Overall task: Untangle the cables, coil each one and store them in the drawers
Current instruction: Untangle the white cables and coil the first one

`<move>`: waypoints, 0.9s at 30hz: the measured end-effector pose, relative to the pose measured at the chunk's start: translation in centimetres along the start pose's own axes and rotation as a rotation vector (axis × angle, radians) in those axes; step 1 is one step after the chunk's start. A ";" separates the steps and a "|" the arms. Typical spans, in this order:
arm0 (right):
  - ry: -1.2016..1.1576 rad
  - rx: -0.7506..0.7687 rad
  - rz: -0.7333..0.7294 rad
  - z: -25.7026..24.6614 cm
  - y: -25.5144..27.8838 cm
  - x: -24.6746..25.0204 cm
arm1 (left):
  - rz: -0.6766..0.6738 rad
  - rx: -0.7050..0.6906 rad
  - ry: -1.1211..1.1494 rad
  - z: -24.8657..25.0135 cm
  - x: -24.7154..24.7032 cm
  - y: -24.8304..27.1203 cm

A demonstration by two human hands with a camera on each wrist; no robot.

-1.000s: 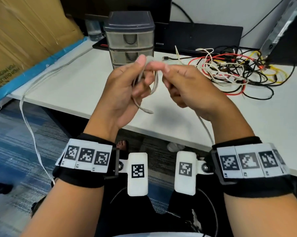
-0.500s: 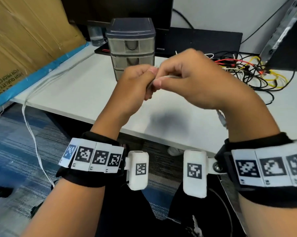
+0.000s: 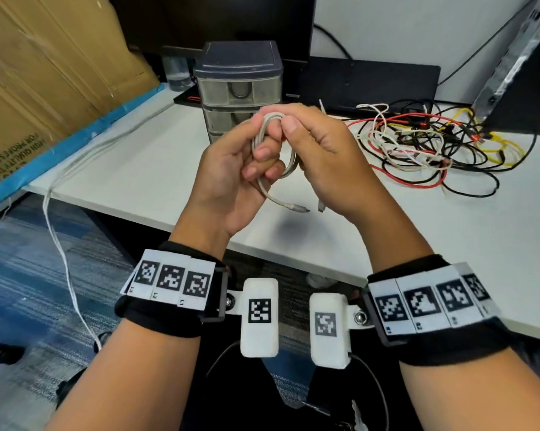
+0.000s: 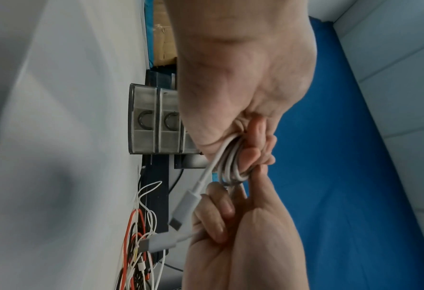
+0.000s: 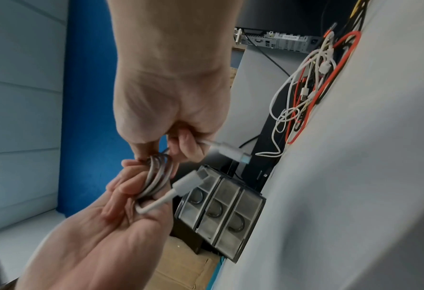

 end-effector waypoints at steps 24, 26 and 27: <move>0.075 -0.112 -0.107 1.2 1.2 1.2 | 0.295 0.069 -0.319 -0.1 1.0 -0.8; 0.053 -0.196 -0.122 1.7 1.8 2.1 | 0.297 0.039 -0.352 0.1 1.0 -0.7; 0.060 -0.236 -0.125 1.9 2.1 2.6 | 0.293 0.028 -0.360 0.2 1.1 -0.6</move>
Point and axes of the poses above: each hand's wrist, its own y-axis away from the middle knuckle, its own x-axis out of the back of the hand, z = x × y, the point moved 4 cm from there along -y, towards the middle knuckle, and after that the axes turned 7 degrees about -z, right-handed, at the moved point
